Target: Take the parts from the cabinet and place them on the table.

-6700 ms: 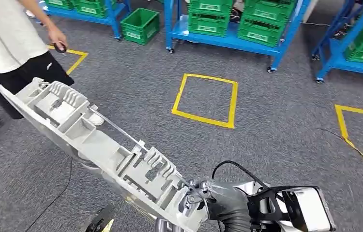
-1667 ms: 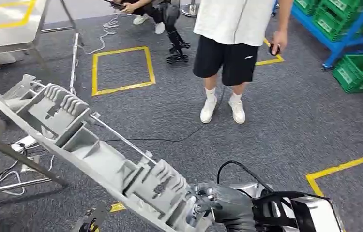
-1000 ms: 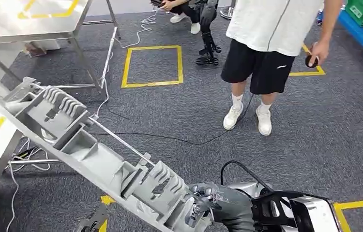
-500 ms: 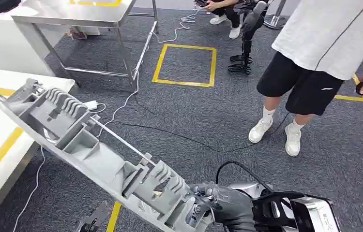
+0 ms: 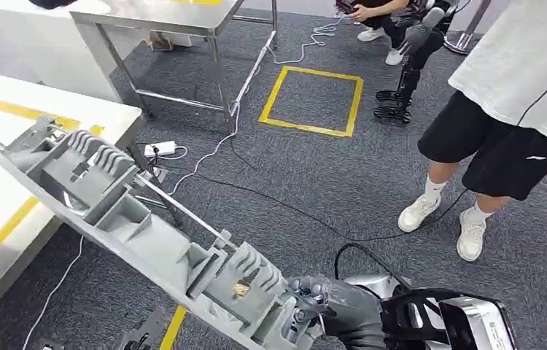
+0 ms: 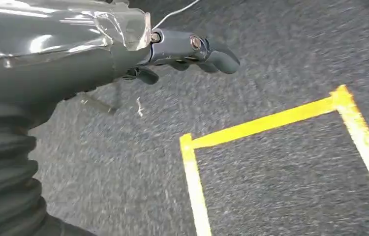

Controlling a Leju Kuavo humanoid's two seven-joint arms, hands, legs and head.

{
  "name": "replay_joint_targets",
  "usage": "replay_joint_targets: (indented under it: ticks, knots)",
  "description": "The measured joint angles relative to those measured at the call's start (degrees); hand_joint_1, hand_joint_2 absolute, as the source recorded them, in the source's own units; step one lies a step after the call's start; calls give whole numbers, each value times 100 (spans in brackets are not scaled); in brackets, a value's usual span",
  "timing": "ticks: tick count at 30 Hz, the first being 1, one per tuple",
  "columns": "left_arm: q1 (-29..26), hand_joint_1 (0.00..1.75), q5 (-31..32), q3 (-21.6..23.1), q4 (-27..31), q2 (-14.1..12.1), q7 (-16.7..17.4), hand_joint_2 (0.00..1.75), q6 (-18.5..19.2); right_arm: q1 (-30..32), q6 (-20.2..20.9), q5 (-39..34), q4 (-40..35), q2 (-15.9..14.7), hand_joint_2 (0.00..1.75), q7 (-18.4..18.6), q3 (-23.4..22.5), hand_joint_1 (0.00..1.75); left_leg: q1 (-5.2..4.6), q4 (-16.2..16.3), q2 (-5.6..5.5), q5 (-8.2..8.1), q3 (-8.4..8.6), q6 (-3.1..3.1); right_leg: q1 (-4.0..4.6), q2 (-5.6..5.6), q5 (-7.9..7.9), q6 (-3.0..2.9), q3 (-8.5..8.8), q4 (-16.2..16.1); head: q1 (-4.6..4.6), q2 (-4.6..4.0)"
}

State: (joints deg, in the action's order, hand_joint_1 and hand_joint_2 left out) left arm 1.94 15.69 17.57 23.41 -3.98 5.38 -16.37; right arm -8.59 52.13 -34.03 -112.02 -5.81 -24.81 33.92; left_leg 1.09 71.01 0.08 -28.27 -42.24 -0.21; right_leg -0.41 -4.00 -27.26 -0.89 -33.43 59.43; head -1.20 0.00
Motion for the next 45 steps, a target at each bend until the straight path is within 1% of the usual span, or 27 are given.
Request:
replay_joint_targets:
  ticks: [1, 2, 3, 7, 8, 9, 10, 12, 13, 15, 17, 18, 19, 22, 24, 27, 29, 30, 32, 33, 34, 38, 40, 41, 43, 44, 45]
  knots:
    - [6, 0, 2, 0, 2, -4, 2, 175, 0, -4, 0, 0, 0, 2, 175, 0, -2, 175, -19, -511, 77, 234, 271, 50, 10, -58, -12, -11, 18, -1, 0, 0]
    - [17, 0, 9, 0, 4, -11, 0, 175, 0, -6, 0, 0, 0, 2, 175, 0, -2, 175, -84, -1044, 374, 423, 584, 140, 18, -103, -28, 2, 44, -8, 0, 0]
    - [42, 0, 9, 0, 7, -24, 0, 175, 2, -2, 0, 0, 0, 2, 175, 0, -2, 175, -130, -1142, 495, 347, 634, 149, 47, -138, -49, 34, 52, -7, 9, 0]
    - [49, 0, 33, 0, 9, -70, 9, 175, 4, 6, -22, -31, 0, 2, 175, -13, -7, 175, -197, -1272, 301, 383, 648, 279, 36, -325, -51, 125, 118, -90, 4, 0]
    - [33, 0, 33, 0, 11, -60, 13, 175, 5, 14, -50, -50, -7, 4, 175, -13, -17, 175, -100, -1437, 256, 482, 792, 290, 29, -193, -87, 142, 88, -39, 13, 0]
    - [65, 0, 35, 0, 18, -48, 13, 175, 7, 26, -63, -68, -11, 2, 175, -13, -20, 175, -120, -1512, 209, 506, 839, 309, 8, 121, -153, 127, 17, 138, 22, 0]
    - [99, 0, 35, 0, 17, -37, 13, 175, 9, 27, -66, -96, -13, -11, 175, -18, -33, 175, -119, -1510, 166, 519, 838, 328, 0, 283, -303, 83, -173, 498, 30, 0]
    - [128, 0, 35, 0, 20, -20, 13, 175, 13, 55, -83, -116, -13, -13, 175, -17, -37, 175, -115, -1508, 57, 511, 839, 328, -13, 375, -589, 56, -678, 1390, 46, 0]
    - [126, 0, 35, 0, 20, -17, 13, 175, 15, 74, -85, -114, -13, -15, 175, -17, -37, 175, -115, -1503, 8, 505, 838, 327, -15, 377, -620, 91, -849, 1645, 44, 0]
    - [117, 0, 35, 0, 17, -7, 13, 175, 24, 101, -94, -111, -13, -33, 175, -15, -37, 175, -96, -1486, -96, 485, 846, 298, -64, 377, -364, 237, -767, 1271, 46, 0]
    - [117, 0, 35, 0, 20, 11, 13, 175, 24, 93, -98, -114, -15, -33, 175, -15, -37, 175, -63, -1401, -174, 426, 846, 216, -129, 377, 77, 393, -299, 239, 48, 0]
    - [117, 0, 35, 0, 17, 4, 13, 175, 24, 86, -98, -114, -13, -35, 175, -15, -37, 175, -79, -1330, -198, 377, 813, 157, -140, 375, 155, 388, -210, -8, 59, 0]
    - [114, 0, 35, 0, 17, -2, 15, 175, 22, 92, -98, -112, -20, -31, 175, -15, -35, 175, -95, -1271, -215, 327, 782, 119, -128, 390, 182, 310, -171, -22, 62, 0]
    - [83, 0, 35, 0, 17, 2, 15, 175, 26, 81, -65, -74, -20, -31, 175, -15, -35, 175, -55, -1296, -218, 327, 778, 85, -69, 384, 184, 191, -173, -7, 55, 0]
    - [79, 0, 31, 2, 15, -7, 13, 175, 24, 64, -31, -33, -20, -11, 175, -17, -35, 175, -32, -1142, -147, 206, 745, 36, -122, 365, 181, 136, -134, -33, 50, 0]
    - [79, 0, -13, 0, 15, -13, 9, 175, 22, 49, 7, 9, -20, -4, 175, -26, -31, 175, -24, 142, -52, -396, 83, -29, -83, 277, 145, 50, -116, -31, 26, 0]
    - [56, 0, -24, 0, 15, -2, 7, 175, 20, 49, 17, 28, -15, -4, 175, -26, -26, 175, -24, 561, -37, -426, -196, -19, -52, 207, 128, 29, -112, -30, 26, 0]
    - [47, 0, -28, 0, 15, -2, 7, 175, 15, 47, 20, 35, -15, -4, 175, -26, -22, 175, -26, 386, -34, -276, -141, 3, -39, 177, 117, 17, -100, -30, 26, 0]
    - [39, 0, -37, 0, 15, -7, 7, 175, 4, 27, 22, 42, -15, -2, 175, -26, -17, 175, -54, -579, 63, 239, 335, 98, -14, 95, 87, 15, -46, -33, 24, 0]
    - [42, 0, -39, 0, 15, -11, 4, 175, 2, 10, 22, 42, -15, 2, 175, -26, -15, 175, -110, -1072, 338, 429, 605, 187, -7, 66, 66, 22, -16, -41, 28, 0]
    - [63, 0, -55, -2, 15, -15, 0, 175, 0, 6, 24, 42, -15, 2, 175, -26, -15, 175, -173, -1184, 464, 346, 647, 192, 52, 21, 42, 61, -5, -31, 31, 0]
    - [35, 0, -70, -4, 17, -33, -13, 175, -20, -27, 33, 42, -15, 13, 175, -31, -2, 175, -210, -1297, 203, 382, 675, 307, 52, -205, 4, 151, 76, -101, 28, 0]
    - [22, 0, -70, -4, 24, -7, -22, 175, -35, -35, 39, 39, -11, 17, 175, -37, 7, 175, -129, -1438, 81, 479, 799, 356, 3, 195, -139, 129, -90, 233, 42, 0]
    - [42, 0, -70, -4, 24, 0, -22, 175, -39, -36, 44, 35, -11, 9, 175, -42, 4, 175, -130, -1438, 13, 481, 798, 360, 0, 314, -316, 86, -305, 660, 59, 0]
    - [40, 0, -70, -4, 24, 18, -22, 175, -39, -32, 44, 33, -2, 0, 175, -42, 11, 175, -137, -1436, -141, 478, 794, 361, -11, 362, -598, 68, -753, 1484, 63, 0]
    - [30, 0, -70, -4, 24, 22, -22, 175, -28, -32, 44, 35, 11, -9, 175, -37, 15, 175, -137, -1433, -233, 476, 794, 360, -11, 366, -612, 110, -895, 1692, 63, 0]
    - [17, 0, -70, -4, 22, 26, -22, 175, -20, -31, 44, 35, 24, -18, 175, -35, 20, 175, -136, -1430, -316, 472, 800, 353, -22, 368, -513, 169, -861, 1557, 63, 0]
